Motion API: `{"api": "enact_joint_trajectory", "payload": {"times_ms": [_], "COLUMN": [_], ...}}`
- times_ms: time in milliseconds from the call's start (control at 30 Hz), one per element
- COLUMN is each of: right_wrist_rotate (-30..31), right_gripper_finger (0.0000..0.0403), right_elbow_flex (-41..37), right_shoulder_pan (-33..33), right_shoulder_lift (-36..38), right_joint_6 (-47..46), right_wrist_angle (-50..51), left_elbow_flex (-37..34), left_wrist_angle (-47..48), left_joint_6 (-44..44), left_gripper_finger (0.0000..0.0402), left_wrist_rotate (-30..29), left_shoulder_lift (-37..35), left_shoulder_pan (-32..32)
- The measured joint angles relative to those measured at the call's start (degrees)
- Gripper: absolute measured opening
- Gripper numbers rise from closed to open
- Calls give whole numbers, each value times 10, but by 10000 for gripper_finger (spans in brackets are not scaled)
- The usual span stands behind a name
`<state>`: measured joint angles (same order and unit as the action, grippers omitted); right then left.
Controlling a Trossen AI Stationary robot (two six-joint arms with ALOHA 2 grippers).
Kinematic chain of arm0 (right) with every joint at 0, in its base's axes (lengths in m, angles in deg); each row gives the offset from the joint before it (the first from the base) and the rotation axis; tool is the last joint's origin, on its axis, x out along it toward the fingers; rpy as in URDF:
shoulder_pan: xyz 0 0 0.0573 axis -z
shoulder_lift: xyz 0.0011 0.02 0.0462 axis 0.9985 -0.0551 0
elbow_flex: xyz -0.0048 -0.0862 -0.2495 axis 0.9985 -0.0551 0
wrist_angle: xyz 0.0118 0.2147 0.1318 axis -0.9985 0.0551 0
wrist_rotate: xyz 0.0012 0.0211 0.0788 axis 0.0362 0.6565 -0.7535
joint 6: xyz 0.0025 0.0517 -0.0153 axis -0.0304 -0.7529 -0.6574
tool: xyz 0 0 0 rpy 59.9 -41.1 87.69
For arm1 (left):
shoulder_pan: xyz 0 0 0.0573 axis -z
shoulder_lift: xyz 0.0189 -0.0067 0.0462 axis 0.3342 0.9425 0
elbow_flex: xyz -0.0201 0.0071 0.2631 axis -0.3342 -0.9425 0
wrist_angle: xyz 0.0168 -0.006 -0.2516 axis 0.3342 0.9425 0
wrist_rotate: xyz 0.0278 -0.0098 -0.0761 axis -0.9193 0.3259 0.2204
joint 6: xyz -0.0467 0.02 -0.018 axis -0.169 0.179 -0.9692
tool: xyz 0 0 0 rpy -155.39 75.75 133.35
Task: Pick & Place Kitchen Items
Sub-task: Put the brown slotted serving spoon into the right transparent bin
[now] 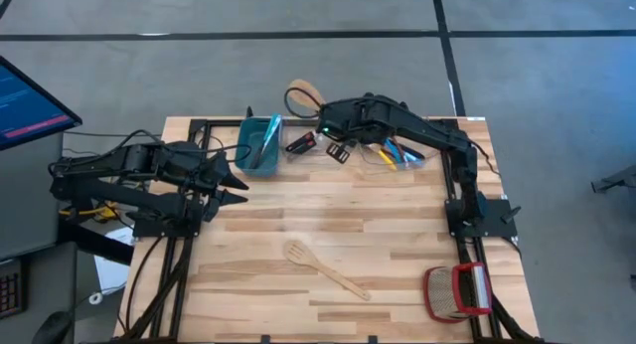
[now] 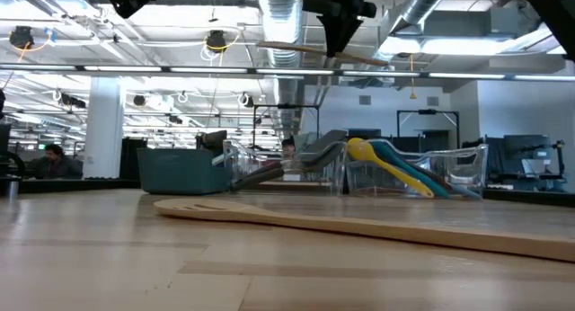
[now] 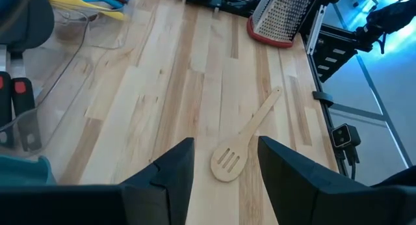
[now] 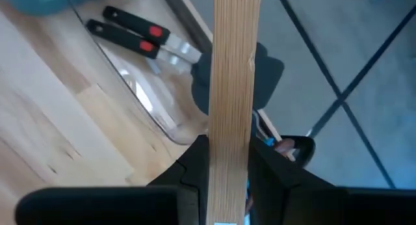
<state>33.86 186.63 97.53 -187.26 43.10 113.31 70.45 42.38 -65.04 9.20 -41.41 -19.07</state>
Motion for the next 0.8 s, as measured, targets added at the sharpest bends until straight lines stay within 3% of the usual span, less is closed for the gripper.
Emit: {"api": "enact_joint_trajectory", "payload": {"times_ms": [133,300,600,800], "right_wrist_rotate": [0,0,0,75], "right_gripper_finger": [69,69,67,67], "right_elbow_flex": [-53,-193,-528,-708], "right_shoulder_pan": [4,3,16,20], "right_shoulder_lift": [5,71,288,370], "right_joint_6": [6,0,4,-5], "right_wrist_angle": [-1,-28,-321,-469], "left_elbow_flex": [0,0,0,0], "left_wrist_angle": [0,0,0,0], "left_joint_6": [0,0,0,-13], "left_gripper_finger": [159,159,159,159], "left_wrist_rotate": [0,0,-13,-31], "left_shoulder_lift": [0,0,0,0], "left_shoulder_pan": [0,0,0,0]}}
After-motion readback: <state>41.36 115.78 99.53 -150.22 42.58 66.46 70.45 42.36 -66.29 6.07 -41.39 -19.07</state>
